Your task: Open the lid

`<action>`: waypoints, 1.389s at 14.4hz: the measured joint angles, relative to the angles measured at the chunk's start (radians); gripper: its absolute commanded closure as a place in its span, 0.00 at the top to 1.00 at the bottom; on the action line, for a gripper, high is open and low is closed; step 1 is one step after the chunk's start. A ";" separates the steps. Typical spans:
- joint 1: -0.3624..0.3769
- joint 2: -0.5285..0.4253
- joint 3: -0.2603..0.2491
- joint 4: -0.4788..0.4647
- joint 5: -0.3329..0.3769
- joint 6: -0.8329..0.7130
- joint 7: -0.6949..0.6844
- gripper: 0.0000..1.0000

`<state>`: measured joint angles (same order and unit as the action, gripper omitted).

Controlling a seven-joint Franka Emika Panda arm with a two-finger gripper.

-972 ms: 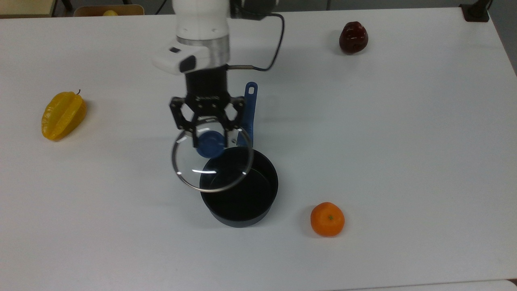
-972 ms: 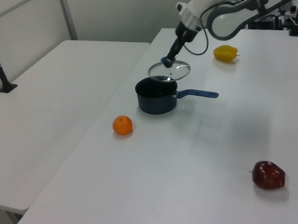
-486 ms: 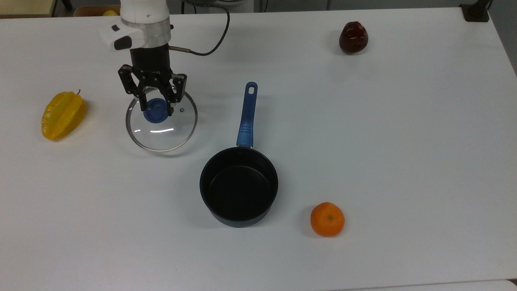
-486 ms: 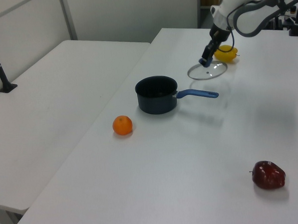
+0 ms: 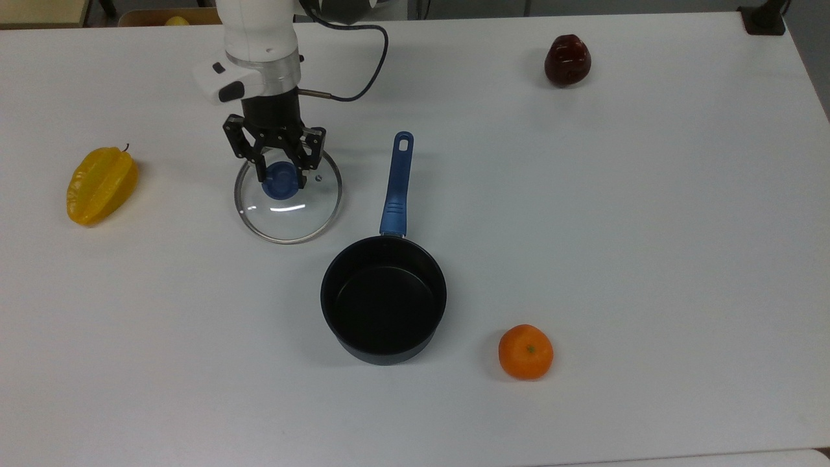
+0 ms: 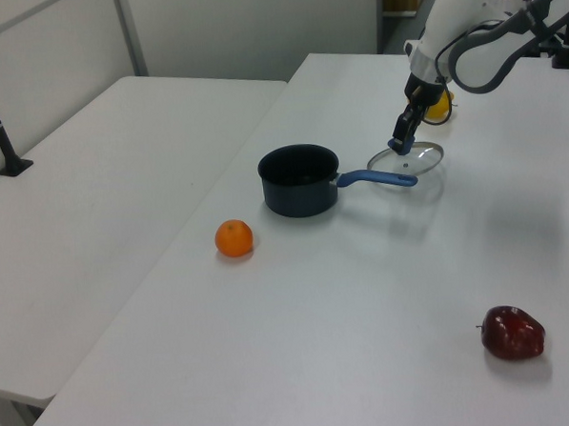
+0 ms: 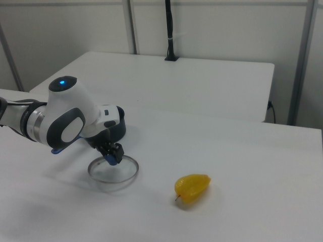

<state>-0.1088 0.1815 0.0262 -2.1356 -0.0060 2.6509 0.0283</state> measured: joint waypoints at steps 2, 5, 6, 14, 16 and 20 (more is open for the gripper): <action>0.014 0.014 0.000 0.000 0.000 0.005 0.003 0.46; 0.025 0.035 0.000 0.002 0.000 0.033 0.004 0.83; 0.026 0.039 0.000 0.006 0.000 0.036 0.004 1.00; 0.027 0.026 -0.001 0.152 0.000 -0.187 0.004 1.00; 0.030 0.000 0.001 0.249 0.000 -0.383 0.004 1.00; 0.083 -0.059 0.004 0.425 0.000 -0.729 0.004 1.00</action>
<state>-0.0260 0.1229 0.0298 -1.7106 -0.0062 1.9216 0.0325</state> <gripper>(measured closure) 0.000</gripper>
